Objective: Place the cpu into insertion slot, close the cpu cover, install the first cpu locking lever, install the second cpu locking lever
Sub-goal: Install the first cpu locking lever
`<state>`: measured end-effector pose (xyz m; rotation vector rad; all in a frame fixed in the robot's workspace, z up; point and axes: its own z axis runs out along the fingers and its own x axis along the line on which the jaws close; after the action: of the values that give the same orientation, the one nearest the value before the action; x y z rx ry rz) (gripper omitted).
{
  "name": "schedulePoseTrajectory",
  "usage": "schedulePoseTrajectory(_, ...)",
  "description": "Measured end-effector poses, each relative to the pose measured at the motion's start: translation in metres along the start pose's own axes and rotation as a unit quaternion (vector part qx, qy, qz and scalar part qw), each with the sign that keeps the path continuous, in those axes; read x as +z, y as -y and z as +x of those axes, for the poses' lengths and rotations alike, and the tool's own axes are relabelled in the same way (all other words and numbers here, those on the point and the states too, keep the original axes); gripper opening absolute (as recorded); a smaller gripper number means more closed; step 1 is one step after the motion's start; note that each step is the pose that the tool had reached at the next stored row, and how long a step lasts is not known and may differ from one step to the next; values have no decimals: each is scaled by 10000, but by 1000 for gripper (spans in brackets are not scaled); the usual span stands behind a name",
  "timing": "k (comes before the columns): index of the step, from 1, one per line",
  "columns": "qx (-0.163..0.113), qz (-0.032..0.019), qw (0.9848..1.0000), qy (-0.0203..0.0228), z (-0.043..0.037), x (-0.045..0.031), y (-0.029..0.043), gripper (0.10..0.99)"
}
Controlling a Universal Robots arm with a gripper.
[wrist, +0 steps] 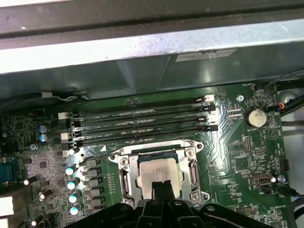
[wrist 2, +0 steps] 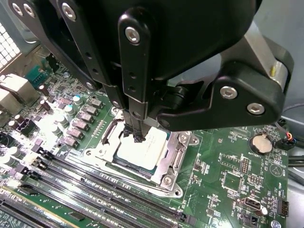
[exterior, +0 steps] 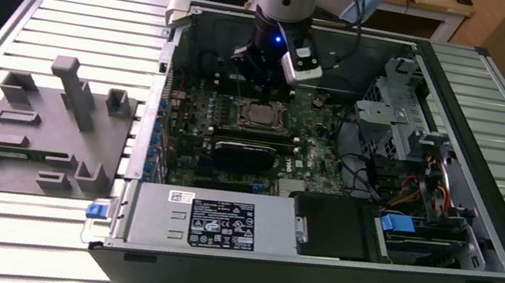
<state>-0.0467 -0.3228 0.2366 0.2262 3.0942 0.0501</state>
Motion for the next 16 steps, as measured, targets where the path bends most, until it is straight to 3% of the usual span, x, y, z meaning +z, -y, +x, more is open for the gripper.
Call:
schedulePoseTrajectory(9,0,1,10000,0,4,-5,0,102)
schedulePoseTrajectory(16,0,0,10000,1,87,-9,13,102)
